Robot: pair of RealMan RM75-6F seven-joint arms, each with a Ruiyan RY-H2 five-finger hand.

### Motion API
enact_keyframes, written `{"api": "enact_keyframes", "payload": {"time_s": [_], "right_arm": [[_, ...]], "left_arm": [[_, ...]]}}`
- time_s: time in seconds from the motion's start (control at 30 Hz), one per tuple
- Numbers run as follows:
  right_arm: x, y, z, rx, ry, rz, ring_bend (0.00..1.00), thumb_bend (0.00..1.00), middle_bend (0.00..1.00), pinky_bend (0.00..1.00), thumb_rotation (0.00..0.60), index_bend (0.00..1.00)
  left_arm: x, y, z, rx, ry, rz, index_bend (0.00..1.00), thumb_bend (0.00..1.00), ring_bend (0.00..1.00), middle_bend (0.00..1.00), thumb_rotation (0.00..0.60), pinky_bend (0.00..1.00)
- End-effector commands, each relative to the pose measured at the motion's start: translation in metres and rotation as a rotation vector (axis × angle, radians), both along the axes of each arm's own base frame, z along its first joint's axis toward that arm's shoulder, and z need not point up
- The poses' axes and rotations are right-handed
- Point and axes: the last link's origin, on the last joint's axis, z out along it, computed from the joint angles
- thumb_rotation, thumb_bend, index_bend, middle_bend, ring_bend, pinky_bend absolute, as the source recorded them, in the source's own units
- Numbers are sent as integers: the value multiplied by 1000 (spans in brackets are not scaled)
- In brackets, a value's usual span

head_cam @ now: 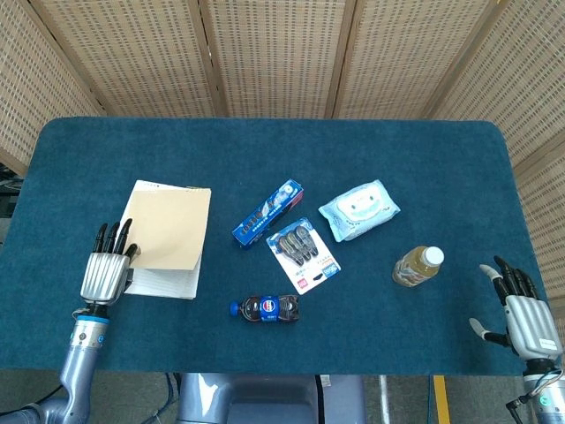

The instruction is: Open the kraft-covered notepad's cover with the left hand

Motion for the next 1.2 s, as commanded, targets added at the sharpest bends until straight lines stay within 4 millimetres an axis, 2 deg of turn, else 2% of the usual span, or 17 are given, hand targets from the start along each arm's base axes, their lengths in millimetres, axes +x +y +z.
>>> {"api": "enact_keyframes", "payload": {"time_s": [0.03, 1.2], "right_arm": [[0, 0, 0, 1, 1, 0, 0, 260, 0, 0, 600, 108], [0, 0, -1, 2, 5, 0, 0, 260, 0, 0, 600, 108]], "left_arm": [[3, -12, 2, -8, -4, -20, 788, 682, 0, 0, 600, 0], [9, -87, 15, -67, -61, -109, 788, 685, 0, 0, 600, 0]]}}
